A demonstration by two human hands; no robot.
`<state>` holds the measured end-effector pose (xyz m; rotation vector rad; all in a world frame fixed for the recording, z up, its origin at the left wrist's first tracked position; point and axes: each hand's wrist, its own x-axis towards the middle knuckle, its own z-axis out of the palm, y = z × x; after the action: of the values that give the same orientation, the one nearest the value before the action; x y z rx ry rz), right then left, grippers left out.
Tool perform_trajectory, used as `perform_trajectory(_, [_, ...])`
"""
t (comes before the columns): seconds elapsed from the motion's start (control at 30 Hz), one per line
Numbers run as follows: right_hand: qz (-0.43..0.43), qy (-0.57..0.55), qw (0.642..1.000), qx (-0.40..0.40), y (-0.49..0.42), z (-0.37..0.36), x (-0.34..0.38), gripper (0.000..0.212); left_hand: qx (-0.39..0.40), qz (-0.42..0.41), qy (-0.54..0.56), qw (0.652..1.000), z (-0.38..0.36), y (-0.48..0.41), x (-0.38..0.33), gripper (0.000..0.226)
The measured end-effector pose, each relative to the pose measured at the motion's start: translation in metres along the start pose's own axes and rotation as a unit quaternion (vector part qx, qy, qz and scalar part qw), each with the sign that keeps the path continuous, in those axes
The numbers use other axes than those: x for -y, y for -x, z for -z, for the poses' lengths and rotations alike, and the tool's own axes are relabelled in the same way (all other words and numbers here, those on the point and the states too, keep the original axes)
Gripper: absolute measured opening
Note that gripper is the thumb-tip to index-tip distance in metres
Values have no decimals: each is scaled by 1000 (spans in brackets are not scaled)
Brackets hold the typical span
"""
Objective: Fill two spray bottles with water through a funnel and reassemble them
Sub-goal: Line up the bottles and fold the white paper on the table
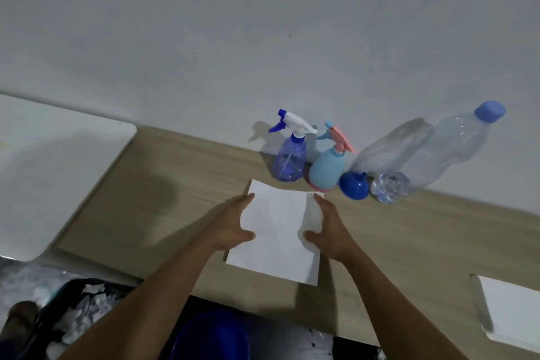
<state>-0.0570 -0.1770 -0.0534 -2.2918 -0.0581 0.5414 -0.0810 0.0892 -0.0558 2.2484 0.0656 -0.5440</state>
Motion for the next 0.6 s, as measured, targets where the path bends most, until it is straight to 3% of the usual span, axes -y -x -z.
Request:
perform_trajectory(0.1, [10,79,994,-79,-4,-6,4,86,-44,4,-98,994,-1,-3,9,99])
perform_trajectory(0.2, [27,109,975,-192,-1,-21,12,65,-161,20,-152,975,-8,1,7,81])
perform_trajectory(0.3, [71,116,971,-199,-1,-52,22,53,-263,-46,-229,936,-19,-2,9,59])
perform_trajectory(0.43, [100,198,966,-136,-19,-87,25,64,-196,-153,-351,903,-26,-28,24,57])
perform_trajectory(0.6, [75,255,958,-107,-38,-102,19,72,-102,-190,-402,890,-28,-55,39,59])
